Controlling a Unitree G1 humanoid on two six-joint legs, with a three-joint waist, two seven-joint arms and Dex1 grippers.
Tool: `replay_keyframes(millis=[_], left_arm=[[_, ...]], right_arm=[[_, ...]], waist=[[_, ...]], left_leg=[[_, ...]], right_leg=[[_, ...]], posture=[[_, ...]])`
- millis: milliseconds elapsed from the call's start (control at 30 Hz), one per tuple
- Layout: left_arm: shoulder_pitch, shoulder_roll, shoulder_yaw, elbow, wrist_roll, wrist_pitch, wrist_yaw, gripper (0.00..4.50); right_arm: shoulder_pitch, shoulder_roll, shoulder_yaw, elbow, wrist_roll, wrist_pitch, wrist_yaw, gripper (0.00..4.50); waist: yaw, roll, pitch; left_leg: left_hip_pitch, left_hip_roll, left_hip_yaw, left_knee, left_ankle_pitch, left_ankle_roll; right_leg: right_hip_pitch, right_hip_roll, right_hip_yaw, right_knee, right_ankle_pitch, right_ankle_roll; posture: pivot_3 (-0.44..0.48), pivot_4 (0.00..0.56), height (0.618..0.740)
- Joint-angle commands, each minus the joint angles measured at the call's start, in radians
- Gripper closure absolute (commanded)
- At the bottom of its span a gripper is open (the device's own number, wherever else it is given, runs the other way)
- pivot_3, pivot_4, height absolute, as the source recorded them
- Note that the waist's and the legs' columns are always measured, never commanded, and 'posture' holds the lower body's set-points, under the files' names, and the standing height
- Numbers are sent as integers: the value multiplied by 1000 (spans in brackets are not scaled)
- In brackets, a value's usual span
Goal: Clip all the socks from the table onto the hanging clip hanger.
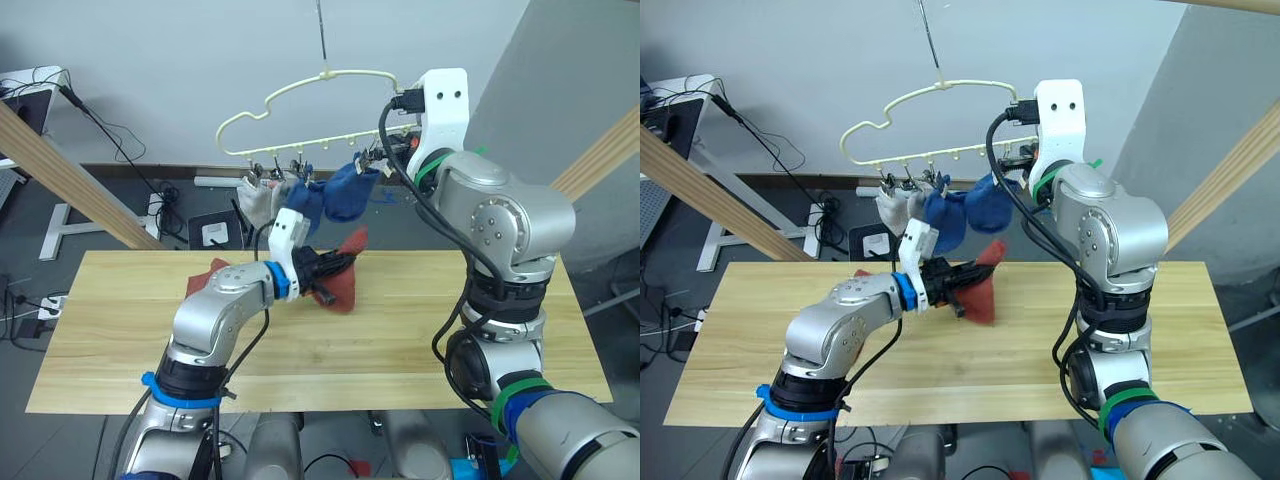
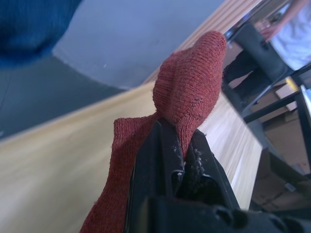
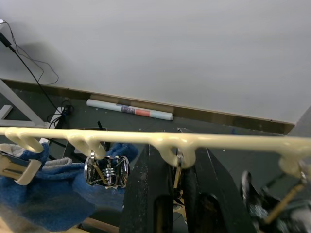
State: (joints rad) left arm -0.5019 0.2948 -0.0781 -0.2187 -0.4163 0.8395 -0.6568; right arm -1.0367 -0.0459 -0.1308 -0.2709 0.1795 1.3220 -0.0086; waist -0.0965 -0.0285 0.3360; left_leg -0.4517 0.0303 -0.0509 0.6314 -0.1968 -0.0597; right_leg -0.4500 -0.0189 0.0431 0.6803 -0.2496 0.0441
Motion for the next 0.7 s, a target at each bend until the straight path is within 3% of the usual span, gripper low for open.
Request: replay_keyframes(millis=[33,700], left_arm=[[-79,-64,2,42,-15,-36,33,4459],[-259,-173,-20,367,88,-272,61,4459]], right_arm=[[-42,-6,-11,-55,8,2,0,4500],[-46,8,-16,-63,5,14,-16,4500]], waist=[[0,0,1],[-18,0,1]], left_leg=[[0,0,0,0,0,0],[0,-1,1,-1,0,0]], right_leg=[[0,0,0,0,0,0],[0,0,1,-1,0,0]], posture=[[-204,368,740],[-223,362,740]])
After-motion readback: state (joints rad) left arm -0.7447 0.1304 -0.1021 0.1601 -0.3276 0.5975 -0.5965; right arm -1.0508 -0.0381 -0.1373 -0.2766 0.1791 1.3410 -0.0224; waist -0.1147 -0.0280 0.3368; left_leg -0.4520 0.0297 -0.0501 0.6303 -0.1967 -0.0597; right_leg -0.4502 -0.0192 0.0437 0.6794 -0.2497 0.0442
